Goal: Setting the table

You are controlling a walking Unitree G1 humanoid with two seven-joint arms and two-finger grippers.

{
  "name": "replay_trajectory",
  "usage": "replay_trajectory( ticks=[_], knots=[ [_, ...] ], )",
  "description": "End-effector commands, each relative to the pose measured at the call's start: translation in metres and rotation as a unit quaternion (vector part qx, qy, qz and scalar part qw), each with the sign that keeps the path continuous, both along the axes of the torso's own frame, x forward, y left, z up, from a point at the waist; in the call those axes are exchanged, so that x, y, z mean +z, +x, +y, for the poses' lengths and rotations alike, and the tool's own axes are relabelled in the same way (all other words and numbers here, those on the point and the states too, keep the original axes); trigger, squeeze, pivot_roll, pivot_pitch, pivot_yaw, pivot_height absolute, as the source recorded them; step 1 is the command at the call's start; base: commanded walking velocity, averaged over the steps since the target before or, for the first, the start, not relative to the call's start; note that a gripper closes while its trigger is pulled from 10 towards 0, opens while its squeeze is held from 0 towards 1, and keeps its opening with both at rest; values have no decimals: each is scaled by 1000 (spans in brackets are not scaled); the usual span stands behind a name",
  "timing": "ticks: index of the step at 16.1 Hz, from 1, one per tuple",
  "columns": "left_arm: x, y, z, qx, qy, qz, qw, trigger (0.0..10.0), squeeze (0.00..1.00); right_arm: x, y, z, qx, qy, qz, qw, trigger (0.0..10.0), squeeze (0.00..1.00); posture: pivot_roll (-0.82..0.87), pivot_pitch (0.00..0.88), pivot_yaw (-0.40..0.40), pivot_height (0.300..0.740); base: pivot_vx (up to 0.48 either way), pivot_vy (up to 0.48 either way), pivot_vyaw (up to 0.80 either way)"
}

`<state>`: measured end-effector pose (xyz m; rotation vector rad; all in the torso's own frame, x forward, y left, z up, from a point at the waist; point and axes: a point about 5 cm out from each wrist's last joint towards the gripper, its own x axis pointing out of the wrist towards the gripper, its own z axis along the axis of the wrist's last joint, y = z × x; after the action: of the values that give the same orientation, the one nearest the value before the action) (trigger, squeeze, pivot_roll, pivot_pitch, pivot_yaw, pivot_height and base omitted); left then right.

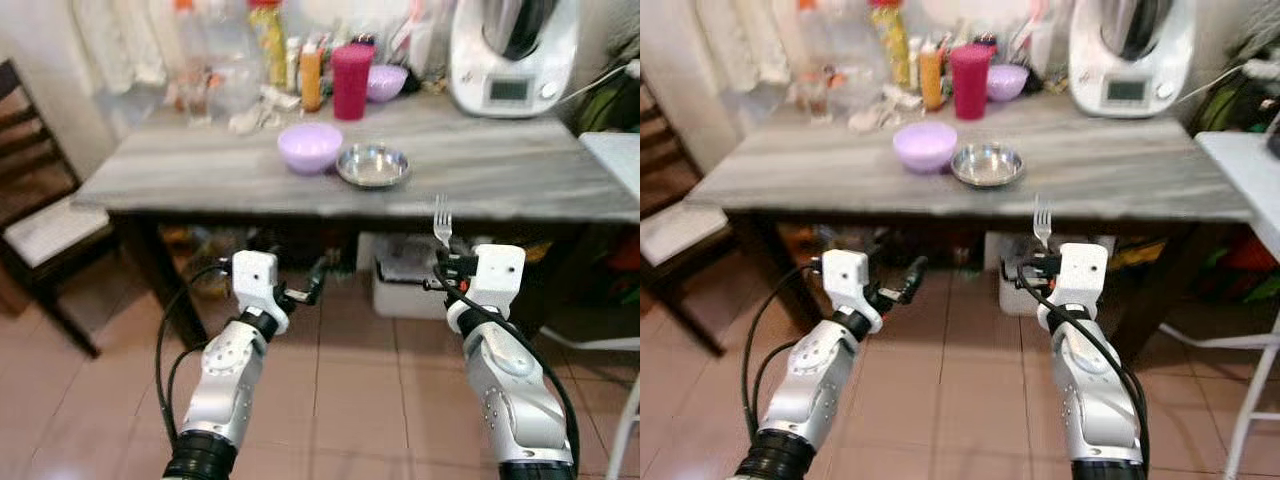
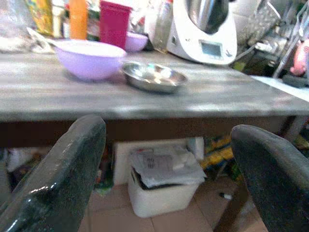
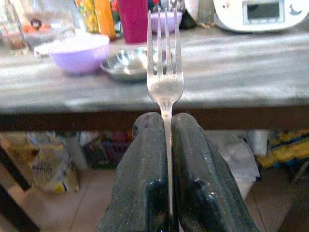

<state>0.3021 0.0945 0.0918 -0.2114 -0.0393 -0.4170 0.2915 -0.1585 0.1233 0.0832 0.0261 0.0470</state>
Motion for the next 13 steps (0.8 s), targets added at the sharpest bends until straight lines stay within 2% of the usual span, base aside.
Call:
replay_trajectory(
  ticks=[1, 7, 11, 13],
  knots=[
    [1, 1, 7, 7, 8, -5, 1000, 10000, 0, 7, 2, 9, 14, 6, -12, 1000, 10000, 0, -299, 20, 11, 740, 382, 289, -769],
    [-2, -1, 4, 1, 9, 4, 1000, 10000, 0, 7, 2, 10, 13, 5, -12, 1000, 10000, 0, -302, 20, 15, 740, 372, 286, -81],
    [-5, -3, 7, 10, 6, 13, 1000, 10000, 0, 4, 1, 10, 12, 0, -8, 1000, 10000, 0, -298, 22, 17, 740, 0, 0, 0],
    [-5, -3, 11, 17, 25, 10, 999, 10000, 0, 4, 1, 10, 12, 0, -7, 1000, 10000, 0, -298, 22, 18, 740, 0, 0, 0]
  ],
)
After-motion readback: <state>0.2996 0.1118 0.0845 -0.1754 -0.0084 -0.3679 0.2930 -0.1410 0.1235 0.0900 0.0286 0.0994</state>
